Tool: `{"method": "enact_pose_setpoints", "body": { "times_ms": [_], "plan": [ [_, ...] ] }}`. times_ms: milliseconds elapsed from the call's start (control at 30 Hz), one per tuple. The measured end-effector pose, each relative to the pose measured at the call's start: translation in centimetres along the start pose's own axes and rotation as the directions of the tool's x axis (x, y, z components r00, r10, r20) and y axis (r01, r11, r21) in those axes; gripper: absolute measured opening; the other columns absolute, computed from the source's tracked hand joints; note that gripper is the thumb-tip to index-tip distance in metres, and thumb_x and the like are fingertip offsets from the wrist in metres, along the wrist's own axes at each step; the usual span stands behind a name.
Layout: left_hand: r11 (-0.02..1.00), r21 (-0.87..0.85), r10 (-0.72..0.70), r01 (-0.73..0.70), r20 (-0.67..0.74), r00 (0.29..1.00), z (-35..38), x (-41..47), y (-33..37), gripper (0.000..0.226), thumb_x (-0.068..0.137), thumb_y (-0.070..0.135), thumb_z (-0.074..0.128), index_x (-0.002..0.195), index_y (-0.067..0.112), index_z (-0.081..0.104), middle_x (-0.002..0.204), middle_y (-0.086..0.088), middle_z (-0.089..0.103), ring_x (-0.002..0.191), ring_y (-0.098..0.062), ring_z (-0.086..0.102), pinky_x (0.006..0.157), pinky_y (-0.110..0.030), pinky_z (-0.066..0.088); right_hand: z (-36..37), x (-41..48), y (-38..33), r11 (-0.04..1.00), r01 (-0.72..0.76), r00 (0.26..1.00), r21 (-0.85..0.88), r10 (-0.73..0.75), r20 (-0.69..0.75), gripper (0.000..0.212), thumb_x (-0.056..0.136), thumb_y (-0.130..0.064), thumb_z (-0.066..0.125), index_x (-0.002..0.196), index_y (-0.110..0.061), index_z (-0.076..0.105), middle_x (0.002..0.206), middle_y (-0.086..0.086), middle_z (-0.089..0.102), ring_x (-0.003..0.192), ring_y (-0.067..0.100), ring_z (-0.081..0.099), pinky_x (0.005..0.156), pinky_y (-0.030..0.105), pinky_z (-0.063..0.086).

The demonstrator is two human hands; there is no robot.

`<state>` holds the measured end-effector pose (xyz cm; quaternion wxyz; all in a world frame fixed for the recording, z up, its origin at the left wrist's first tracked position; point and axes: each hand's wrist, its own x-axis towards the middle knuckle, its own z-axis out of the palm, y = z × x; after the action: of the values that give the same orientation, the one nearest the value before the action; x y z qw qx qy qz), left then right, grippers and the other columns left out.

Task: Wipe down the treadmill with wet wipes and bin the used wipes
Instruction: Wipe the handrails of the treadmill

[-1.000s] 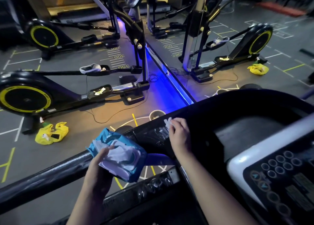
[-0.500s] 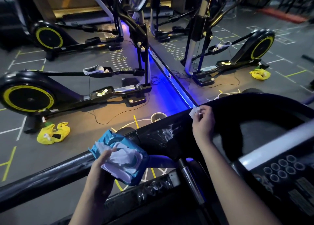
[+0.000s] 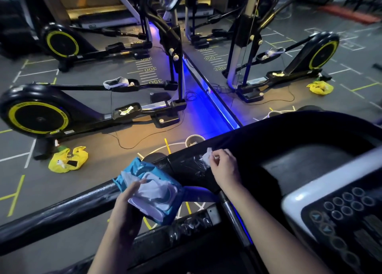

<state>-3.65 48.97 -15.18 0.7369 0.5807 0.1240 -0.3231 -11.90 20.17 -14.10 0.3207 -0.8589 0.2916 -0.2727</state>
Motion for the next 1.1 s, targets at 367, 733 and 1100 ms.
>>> {"method": "enact_pose_setpoints", "body": {
  "times_ms": [367, 733, 1100],
  "plan": [
    [0.997, -0.061, 0.056, -0.056, 0.003, 0.998, 1.0, -2.5, 1.9, 0.064, 0.089, 0.034, 0.067, 0.139, -0.006, 0.060, 0.139, -0.031, 0.063, 0.128, -0.049, 0.061, 0.085, -0.042, 0.055, -3.0, 2.7, 1.2, 0.990, -0.064, 0.956, 0.129, 0.097, -0.276, 0.003, 0.089, 0.002, 0.066, 0.088, -0.002, 0.066, 0.096, 0.013, 0.065, 0.084, 0.028, 0.063, 0.077, 0.017, 0.039],
    [0.996, -0.090, 0.020, -0.021, -0.005, 1.000, 2.2, -4.0, 2.7, 0.036, 0.105, 0.024, 0.056, 0.130, -0.001, 0.062, 0.142, -0.033, 0.060, 0.118, -0.040, 0.061, 0.081, -0.040, 0.053, -0.2, -1.9, 0.4, 0.963, 0.257, 0.966, 0.077, -0.254, -0.039, 0.021, 0.085, -0.004, 0.059, 0.094, -0.010, 0.077, 0.095, 0.001, 0.067, 0.086, 0.015, 0.063, 0.081, 0.019, 0.048],
    [0.996, -0.085, -0.004, -0.003, -0.080, 0.997, 1.9, -3.8, 2.5, 0.049, 0.104, 0.029, 0.058, 0.140, -0.004, 0.060, 0.138, -0.029, 0.065, 0.132, -0.050, 0.059, 0.084, -0.043, 0.056, -1.8, 2.7, 0.6, 0.970, 0.227, 0.960, -0.083, -0.237, -0.151, 0.024, 0.089, -0.013, 0.054, 0.092, -0.004, 0.076, 0.092, 0.008, 0.071, 0.082, 0.026, 0.067, 0.076, 0.025, 0.048]
  ]
}}
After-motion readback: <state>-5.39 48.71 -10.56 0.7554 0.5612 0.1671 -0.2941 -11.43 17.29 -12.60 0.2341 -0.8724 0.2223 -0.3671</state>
